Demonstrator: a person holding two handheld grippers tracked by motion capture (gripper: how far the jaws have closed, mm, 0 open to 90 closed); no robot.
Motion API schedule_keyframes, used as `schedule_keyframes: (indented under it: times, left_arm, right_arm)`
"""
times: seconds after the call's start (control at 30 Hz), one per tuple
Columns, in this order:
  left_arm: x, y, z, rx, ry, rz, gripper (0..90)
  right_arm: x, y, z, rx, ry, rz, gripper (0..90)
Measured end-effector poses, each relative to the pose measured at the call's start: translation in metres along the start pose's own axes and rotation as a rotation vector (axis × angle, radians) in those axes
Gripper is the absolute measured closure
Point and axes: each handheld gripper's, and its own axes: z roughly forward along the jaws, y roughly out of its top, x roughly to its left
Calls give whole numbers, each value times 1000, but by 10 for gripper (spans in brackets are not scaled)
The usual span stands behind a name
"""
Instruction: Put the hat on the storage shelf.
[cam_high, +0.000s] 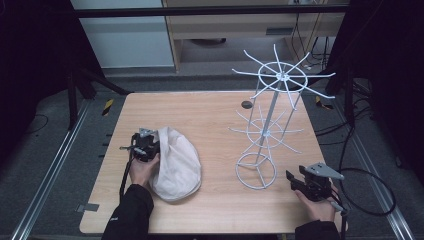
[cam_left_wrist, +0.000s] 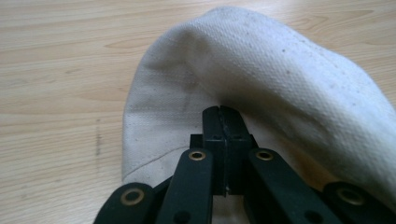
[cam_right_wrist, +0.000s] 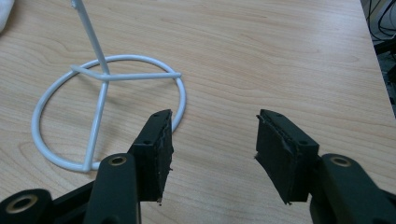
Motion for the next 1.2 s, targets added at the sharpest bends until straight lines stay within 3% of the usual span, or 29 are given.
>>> schedule_keyframes:
  times: [0.23, 0.37, 0.5, 0.57, 0.7, 0.83, 0.97, 1.2]
  left_arm:
    - [-15, 11, 1, 15, -51, 32, 900]
    - [-16, 13, -5, 14, -44, 40, 899]
    - [-6, 17, -24, -13, -25, -8, 799]
    - [-5, 20, -38, -30, -38, -23, 705]
    - [-20, 24, -66, -72, -63, 38, 577]
    - [-40, 26, -82, -70, -82, 56, 483]
    - [-53, 20, -76, -10, -35, 91, 460]
    - [-56, 6, -53, 49, -17, 63, 505]
  right_arm:
    - [0, 0, 0, -7, 0, -3, 464]
    - [-1, 0, -1, -10, -3, -1, 465]
    - [-1, 0, -1, -9, -4, 5, 464]
    - [-1, 0, -1, -9, -4, 6, 463]
    - [-1, 0, -1, -7, -4, 5, 458]
    - [-1, 0, -1, -5, -6, 3, 453]
    - [0, 0, -1, -2, -2, 8, 449]
    - [-1, -1, 0, 5, 1, 6, 444]
